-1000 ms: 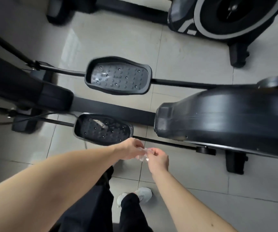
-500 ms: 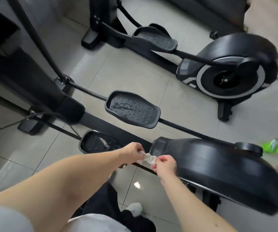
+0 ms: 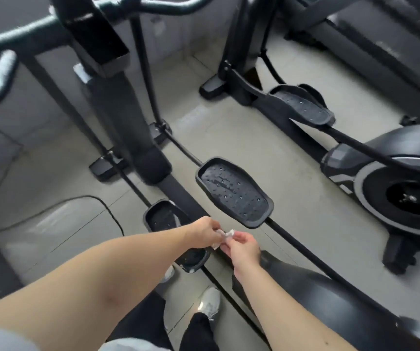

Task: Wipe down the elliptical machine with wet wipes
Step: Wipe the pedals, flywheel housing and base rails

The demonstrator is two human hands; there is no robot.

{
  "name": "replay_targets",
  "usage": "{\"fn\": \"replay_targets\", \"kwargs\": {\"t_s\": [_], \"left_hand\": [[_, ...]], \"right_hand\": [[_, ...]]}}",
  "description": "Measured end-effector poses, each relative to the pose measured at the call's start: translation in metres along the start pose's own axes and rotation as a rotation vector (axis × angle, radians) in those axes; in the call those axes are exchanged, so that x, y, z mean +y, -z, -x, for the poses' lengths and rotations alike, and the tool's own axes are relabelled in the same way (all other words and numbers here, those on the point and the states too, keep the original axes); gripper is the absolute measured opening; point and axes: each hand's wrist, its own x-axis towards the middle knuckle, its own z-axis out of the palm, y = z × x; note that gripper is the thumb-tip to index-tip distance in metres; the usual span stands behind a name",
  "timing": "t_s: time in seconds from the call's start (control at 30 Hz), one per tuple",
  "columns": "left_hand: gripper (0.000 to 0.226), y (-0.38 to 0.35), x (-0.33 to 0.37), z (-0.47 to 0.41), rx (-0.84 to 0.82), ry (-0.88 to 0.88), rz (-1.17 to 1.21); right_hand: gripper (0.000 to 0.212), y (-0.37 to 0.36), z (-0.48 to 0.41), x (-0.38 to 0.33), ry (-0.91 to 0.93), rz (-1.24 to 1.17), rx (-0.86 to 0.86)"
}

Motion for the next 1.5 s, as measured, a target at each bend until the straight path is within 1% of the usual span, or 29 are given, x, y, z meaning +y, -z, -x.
{"fn": "replay_targets", "kwargs": {"t_s": [0.07,0.13,0.2,0.33,0.4,0.47,0.53,0.63,0.7,0.73,0.8,0.87,0.97,1.07,1.2,1.3,1.37,1.5], "left_hand": [[0.019,-0.006,-0.005,0.000,0.044,0.065,0.079],[0.024,-0.013,-0.012,0.002,0.067,0.114,0.160],[0.028,-0.015,-0.022,0.004,0.089,0.125,0.197],[0.015,-0.019,-0.061,0.002,0.128,0.146,0.193],[0.010,-0.025,-0.087,-0.001,0.150,0.156,0.205],[0.016,-0.035,-0.116,-0.008,0.155,0.178,0.231],[0.017,-0.044,-0.146,-0.019,0.137,0.203,0.250],[0.008,-0.067,-0.196,-0.045,0.119,0.234,0.249],[0.011,-0.086,-0.231,-0.072,0.130,0.253,0.231],[0.012,-0.096,-0.249,-0.086,0.133,0.264,0.221],[0.011,-0.116,-0.283,-0.122,0.134,0.279,0.191],[0.010,-0.137,-0.313,-0.159,0.138,0.288,0.162],[0.010,-0.165,-0.351,-0.210,0.177,0.310,0.094],[0.011,-0.190,-0.377,-0.252,0.201,0.332,0.063],[0.016,-0.206,-0.396,-0.289,0.208,0.321,-0.033],[0.013,-0.213,-0.407,-0.299,0.173,0.314,-0.100],[0.010,-0.217,-0.413,-0.301,0.158,0.313,-0.121],[0.010,-0.221,-0.420,-0.302,0.133,0.335,-0.115]], "right_hand": [[0.020,-0.002,-0.009,0.004,0.013,0.082,-0.092],[0.018,-0.005,-0.012,0.008,0.022,0.192,-0.177],[0.020,-0.008,-0.017,0.014,0.046,0.274,-0.237],[0.011,-0.021,-0.031,0.032,0.167,0.493,-0.274],[0.006,-0.030,-0.044,0.047,0.190,0.576,-0.265],[0.004,-0.037,-0.060,0.063,0.188,0.636,-0.233],[0.005,-0.045,-0.078,0.080,0.179,0.671,-0.189],[0.012,-0.046,-0.114,0.116,0.162,0.701,-0.069],[0.020,-0.044,-0.147,0.148,0.128,0.727,0.001],[0.021,-0.045,-0.166,0.166,0.113,0.746,0.015],[0.015,-0.048,-0.211,0.206,0.102,0.764,0.029],[0.009,-0.053,-0.256,0.243,0.125,0.762,0.048],[0.016,-0.068,-0.313,0.277,0.205,0.772,0.077],[0.009,-0.084,-0.359,0.298,0.247,0.768,0.066],[0.005,-0.100,-0.402,0.325,0.317,0.821,0.044],[0.014,-0.098,-0.412,0.350,0.298,0.854,0.064],[0.016,-0.092,-0.410,0.366,0.280,0.875,0.086],[0.017,-0.090,-0.416,0.365,0.262,0.897,0.067]]}}
